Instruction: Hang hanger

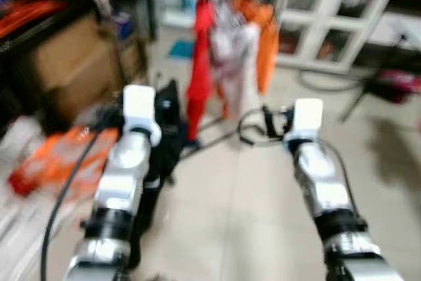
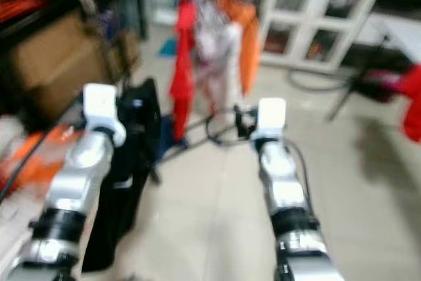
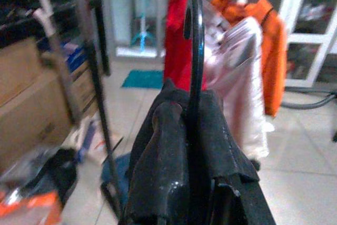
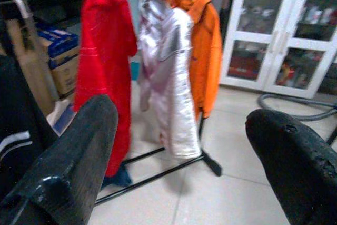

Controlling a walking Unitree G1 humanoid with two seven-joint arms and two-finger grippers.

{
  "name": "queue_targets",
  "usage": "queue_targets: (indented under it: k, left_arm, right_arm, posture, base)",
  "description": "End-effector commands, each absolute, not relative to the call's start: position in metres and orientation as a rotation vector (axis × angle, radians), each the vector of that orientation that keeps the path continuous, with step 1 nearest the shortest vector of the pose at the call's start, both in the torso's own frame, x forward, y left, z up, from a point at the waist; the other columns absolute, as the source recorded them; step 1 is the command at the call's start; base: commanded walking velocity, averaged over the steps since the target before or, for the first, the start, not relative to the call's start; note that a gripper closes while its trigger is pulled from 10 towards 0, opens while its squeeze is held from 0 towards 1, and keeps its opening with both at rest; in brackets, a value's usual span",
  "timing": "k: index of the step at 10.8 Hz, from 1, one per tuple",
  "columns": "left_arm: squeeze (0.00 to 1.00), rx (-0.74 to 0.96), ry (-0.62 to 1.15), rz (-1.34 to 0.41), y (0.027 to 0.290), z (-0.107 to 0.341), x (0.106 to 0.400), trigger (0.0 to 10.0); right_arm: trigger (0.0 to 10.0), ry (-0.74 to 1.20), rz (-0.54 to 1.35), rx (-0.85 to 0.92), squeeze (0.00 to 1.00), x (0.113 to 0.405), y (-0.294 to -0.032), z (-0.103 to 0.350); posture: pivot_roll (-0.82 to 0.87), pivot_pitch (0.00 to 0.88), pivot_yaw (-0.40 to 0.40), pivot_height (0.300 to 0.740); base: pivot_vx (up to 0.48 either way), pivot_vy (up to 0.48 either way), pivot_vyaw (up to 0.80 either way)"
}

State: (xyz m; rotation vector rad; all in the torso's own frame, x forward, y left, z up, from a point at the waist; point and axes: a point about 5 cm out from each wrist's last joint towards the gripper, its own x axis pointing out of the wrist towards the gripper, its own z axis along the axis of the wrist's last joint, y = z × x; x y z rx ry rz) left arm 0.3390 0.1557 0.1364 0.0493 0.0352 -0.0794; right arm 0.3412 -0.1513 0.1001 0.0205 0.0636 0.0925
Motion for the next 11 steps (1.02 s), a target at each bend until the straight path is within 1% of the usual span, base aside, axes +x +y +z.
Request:
queue_targets:
  k: [1,3,6,8,9,10,11]
  left_arm:
    - [0.00,0.053,-0.043,-0.101,0.146,0.153,0.344,10.0]
    - [0.00,0.053,-0.088,-0.041,0.155,0.158,0.342,10.0]
    - [0.00,0.083,-0.158,0.014,0.164,0.168,0.338,10.0]
    - [0.00,0.084,-0.182,-0.007,0.157,0.170,0.334,10.0]
    - [0.00,0.121,-0.183,-0.019,0.152,0.171,0.333,10.0]
    - [0.00,0.106,-0.194,-0.003,0.150,0.173,0.333,10.0]
    - [0.00,0.122,-0.168,0.006,0.149,0.170,0.333,10.0]
  right_arm:
    - [10.0,0.060,0.103,0.024,0.00,0.343,-0.150,0.100]
    - [10.0,0.076,0.154,0.020,0.00,0.342,-0.140,0.097]
    - [10.0,0.081,0.193,0.017,0.00,0.345,-0.135,0.097]
    - [10.0,0.084,0.218,0.016,0.00,0.348,-0.129,0.096]
    - [10.0,0.082,0.241,0.030,0.00,0.349,-0.126,0.098]
    - [10.0,0.078,0.257,0.042,0.00,0.350,-0.123,0.099]
    - [10.0,0.081,0.264,0.062,0.14,0.350,-0.120,0.098]
  posture:
    - [0.01,0.000,-0.032,0.740]
    - [0.03,0.000,-0.049,0.740]
    - [0.06,0.000,-0.067,0.740]
    - [0.09,0.000,-0.078,0.740]
    - [0.10,0.000,-0.081,0.740]
    - [0.11,0.000,-0.083,0.740]
    - [0.11,0.000,-0.081,0.740]
  base:
    - [0.480,0.000,0.00]
    - [0.471,0.000,0.00]
    - [0.464,0.000,0.00]
    - [0.461,0.000,0.00]
    - [0.458,0.000,0.00]
    - [0.000,0.000,0.71]
    - [0.000,0.000,0.69]
